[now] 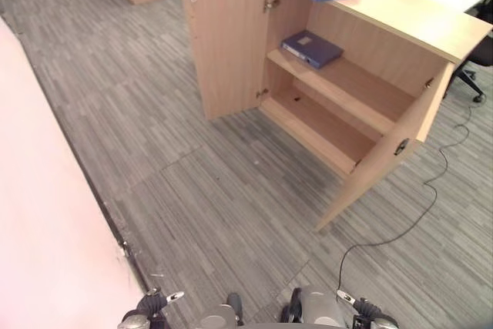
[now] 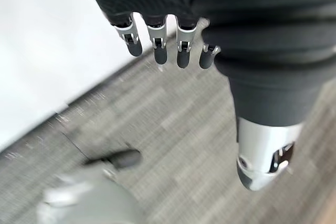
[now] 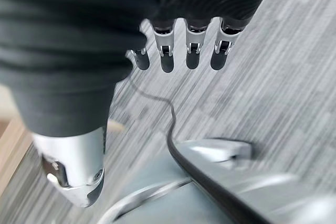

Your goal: Put the empty folder in the office cabinet

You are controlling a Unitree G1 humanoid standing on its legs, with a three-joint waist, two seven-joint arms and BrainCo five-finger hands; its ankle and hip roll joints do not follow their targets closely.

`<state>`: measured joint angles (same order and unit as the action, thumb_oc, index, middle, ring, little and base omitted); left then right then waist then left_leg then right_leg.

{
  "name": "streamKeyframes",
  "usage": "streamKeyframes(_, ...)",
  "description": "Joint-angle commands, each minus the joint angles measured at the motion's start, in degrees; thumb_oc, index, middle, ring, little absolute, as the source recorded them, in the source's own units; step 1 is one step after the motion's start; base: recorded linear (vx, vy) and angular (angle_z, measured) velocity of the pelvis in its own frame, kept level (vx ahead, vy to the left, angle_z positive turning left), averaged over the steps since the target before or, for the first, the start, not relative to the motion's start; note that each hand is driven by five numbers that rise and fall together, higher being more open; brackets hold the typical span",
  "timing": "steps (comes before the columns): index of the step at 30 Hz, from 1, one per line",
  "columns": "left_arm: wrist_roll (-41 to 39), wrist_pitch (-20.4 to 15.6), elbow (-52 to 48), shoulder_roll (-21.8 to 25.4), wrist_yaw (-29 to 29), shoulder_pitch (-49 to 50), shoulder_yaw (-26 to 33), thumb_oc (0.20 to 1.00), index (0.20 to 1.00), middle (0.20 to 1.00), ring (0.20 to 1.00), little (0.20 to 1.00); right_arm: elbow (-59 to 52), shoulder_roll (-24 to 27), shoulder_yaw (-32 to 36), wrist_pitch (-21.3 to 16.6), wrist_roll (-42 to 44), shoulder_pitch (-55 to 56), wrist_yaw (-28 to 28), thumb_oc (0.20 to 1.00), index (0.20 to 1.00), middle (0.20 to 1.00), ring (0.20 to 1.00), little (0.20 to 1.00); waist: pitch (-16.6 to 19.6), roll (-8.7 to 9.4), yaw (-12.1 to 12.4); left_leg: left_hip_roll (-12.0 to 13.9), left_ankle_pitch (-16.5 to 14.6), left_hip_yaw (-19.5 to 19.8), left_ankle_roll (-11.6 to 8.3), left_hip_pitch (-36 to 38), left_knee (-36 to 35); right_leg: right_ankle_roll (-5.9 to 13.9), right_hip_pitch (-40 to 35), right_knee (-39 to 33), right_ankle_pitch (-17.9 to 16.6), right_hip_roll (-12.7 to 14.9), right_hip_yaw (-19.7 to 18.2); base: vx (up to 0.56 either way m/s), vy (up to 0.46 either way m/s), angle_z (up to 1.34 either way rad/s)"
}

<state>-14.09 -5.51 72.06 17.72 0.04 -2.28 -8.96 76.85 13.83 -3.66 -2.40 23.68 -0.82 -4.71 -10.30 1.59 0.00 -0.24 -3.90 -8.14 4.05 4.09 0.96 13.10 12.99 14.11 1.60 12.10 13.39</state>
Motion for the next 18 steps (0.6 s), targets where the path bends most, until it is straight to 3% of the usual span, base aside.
streamKeyframes(1, 2.76, -1.3, 1.3, 0.24, -0.29, -0.15, -0.96, 1.0, 1.0, 1.0, 1.0, 1.0, 1.09, 2.67, 1.7, -0.73, 2.41, -1.77, -0.86, 1.0, 1.0, 1.0, 1.0, 1.0, 0.15, 0.0, 0.91, 0.94, -0.41, 2.96, -4.37, -0.51, 1.13, -3.37, -10.94, -7.95, -2.99, -3.12, -0.43, 0.28, -0.109, 0.26)
streamKeyframes(10, 0.78, -1.48, 0.86, -0.71, 0.15, -0.3, -0.65, 1.0, 1.0, 1.0, 1.0, 1.0, 0.31, 4.44, 2.11, -1.41, 4.08, -1.36, -0.53, 1.0, 1.0, 1.0, 1.0, 1.0, -0.09, -0.72, -0.71, 4.49, -2.97, 4.4, -8.72, -1.29, 9.47, -7.72, -14.52, -8.38, 1.07, -4.79, 1.78, 0.16, -0.121, 0.16)
streamKeyframes(13, 0.41, -1.52, 0.75, -0.96, -0.03, -0.49, -1.1, 1.0, 1.0, 1.0, 1.0, 1.0, 0.6, 4.6, 2.21, -1.62, 4.57, -1.14, -0.19, 1.0, 1.0, 1.0, 1.0, 1.0, -0.62, -0.95, -1.27, 6.8, 0.11, 4.73, -10.68, -2.97, 15.8, -9.85, -16.29, -8.84, 2.87, -6.47, 2.31, 0.11, -0.135, 0.07)
streamKeyframes(15, 0.06, -1.37, 0.05, -1.02, 0.03, -1.36, -1.71, 1.0, 1.0, 1.0, 1.0, 1.0, 0.53, 4.96, 2.3, -1.6, 4.71, -1.3, -0.49, 1.0, 1.0, 1.0, 1.0, 1.0, -2.54, -0.33, -1.07, 7.15, 6.12, 6.48, -11.7, -8.67, 26.07, -11.23, -17.42, -9.05, 3.16, -6.73, 2.54, 0.03, -0.174, 0.21)
streamKeyframes(18, -0.78, -1.53, -0.3, -1.04, 0.65, -1.41, -1.53, 1.0, 1.0, 1.0, 1.0, 1.0, 0.69, 5.33, 2.1, -1.2, 4.56, -1.09, -0.61, 1.0, 1.0, 1.0, 1.0, 1.0, -3.61, 0.69, -0.72, 8.53, 8.87, 5.58, -11.32, -13.51, 32.26, -12.04, -19.39, -9.44, 4.54, -6.63, 2.3, 0.08, -0.107, 0.04)
